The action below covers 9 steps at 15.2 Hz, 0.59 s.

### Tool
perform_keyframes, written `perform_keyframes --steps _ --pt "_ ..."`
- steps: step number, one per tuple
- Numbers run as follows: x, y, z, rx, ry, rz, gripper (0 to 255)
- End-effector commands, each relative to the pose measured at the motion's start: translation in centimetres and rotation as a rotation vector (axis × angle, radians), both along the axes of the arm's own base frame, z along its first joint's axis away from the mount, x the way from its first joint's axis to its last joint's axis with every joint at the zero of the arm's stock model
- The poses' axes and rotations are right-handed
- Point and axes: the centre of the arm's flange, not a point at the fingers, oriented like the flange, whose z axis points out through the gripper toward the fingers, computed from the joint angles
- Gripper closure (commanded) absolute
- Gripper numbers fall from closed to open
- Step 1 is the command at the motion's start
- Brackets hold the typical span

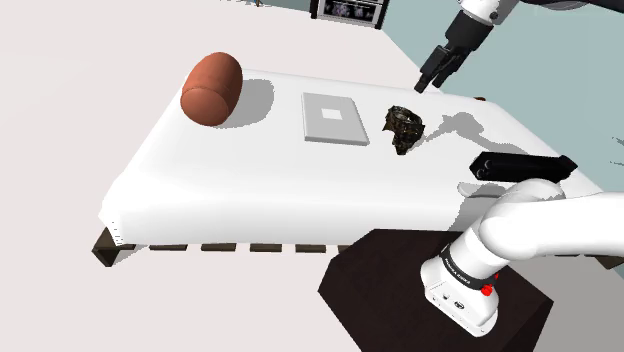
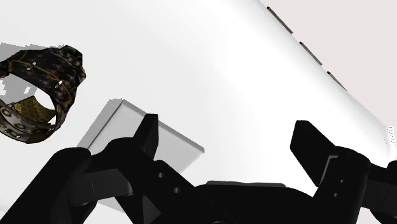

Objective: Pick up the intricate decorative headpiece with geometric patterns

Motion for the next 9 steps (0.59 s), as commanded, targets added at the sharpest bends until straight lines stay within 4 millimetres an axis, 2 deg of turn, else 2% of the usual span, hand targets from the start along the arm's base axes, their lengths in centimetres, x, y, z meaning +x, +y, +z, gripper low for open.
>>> perform_keyframes --steps 1,9 --pt "0.0 0.0 0.0 0.0 0.0 0.0 0" --pt "4.8 -7.7 -6.1 0.035 0.002 -0.04 0"
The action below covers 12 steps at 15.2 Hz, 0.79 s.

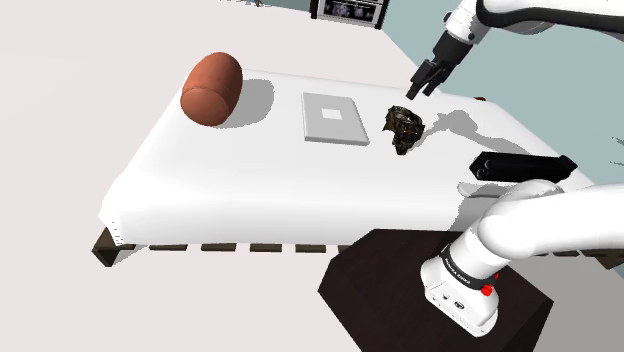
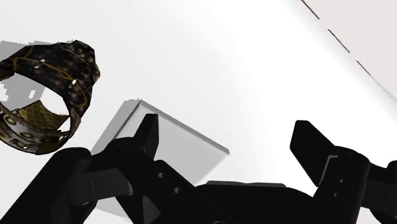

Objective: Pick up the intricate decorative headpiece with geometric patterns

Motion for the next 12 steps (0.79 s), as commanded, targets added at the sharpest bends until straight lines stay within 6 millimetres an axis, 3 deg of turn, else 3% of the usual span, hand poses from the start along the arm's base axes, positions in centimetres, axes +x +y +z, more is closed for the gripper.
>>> perform_keyframes --steps 1,12 --pt "1.3 -2.2 -1.7 0.008 -0.001 -0.01 0" --pt "7.2 -12.7 -10.6 0.055 0.003 -0.066 0"
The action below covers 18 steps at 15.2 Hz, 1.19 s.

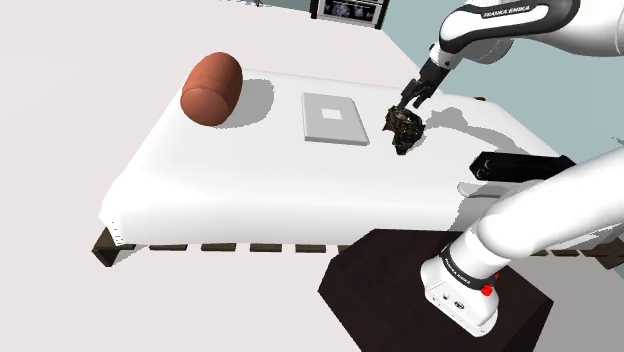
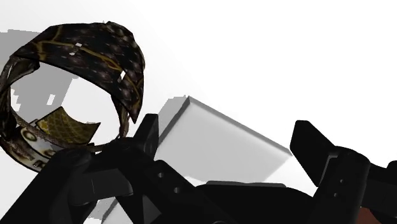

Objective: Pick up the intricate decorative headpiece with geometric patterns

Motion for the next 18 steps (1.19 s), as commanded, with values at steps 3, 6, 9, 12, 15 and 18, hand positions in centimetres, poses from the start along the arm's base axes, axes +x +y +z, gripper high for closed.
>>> perform_keyframes --steps 3,6,9,12,15,18 --pt "2.2 -3.7 -3.4 0.016 0.001 -0.02 0" --pt "3.7 -6.5 -6.0 0.029 0.001 -0.035 0" --pt "4.9 -9.1 -8.3 0.041 0.002 -0.049 0" --pt "4.9 -9.1 -9.9 0.041 0.002 -0.049 0" --pt "4.9 -9.1 -11.5 0.041 0.002 -0.049 0" --pt "4.9 -9.1 -12.3 0.041 0.002 -0.049 0"
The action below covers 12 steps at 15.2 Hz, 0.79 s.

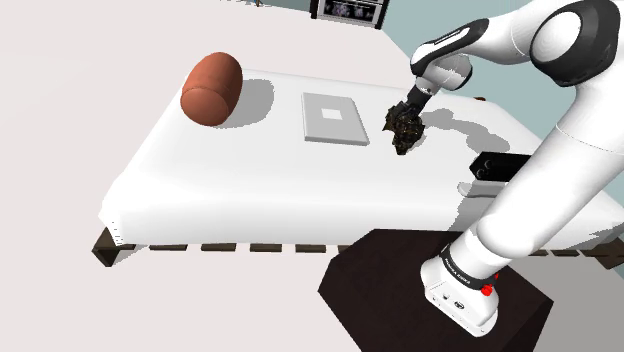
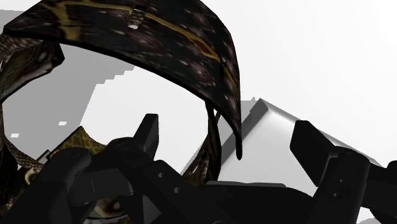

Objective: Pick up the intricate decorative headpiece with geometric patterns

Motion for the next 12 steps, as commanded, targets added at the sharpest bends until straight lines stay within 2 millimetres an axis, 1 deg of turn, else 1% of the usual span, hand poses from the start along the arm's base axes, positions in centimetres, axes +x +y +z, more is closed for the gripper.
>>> perform_keyframes --steps 1,10,12 --pt "0.0 0.0 -0.2 0.0 0.0 0.0 255" --pt "-0.1 0.0 -0.2 0.0 0.0 0.0 255" --pt "-0.1 0.0 0.9 0.0 0.0 0.0 255"
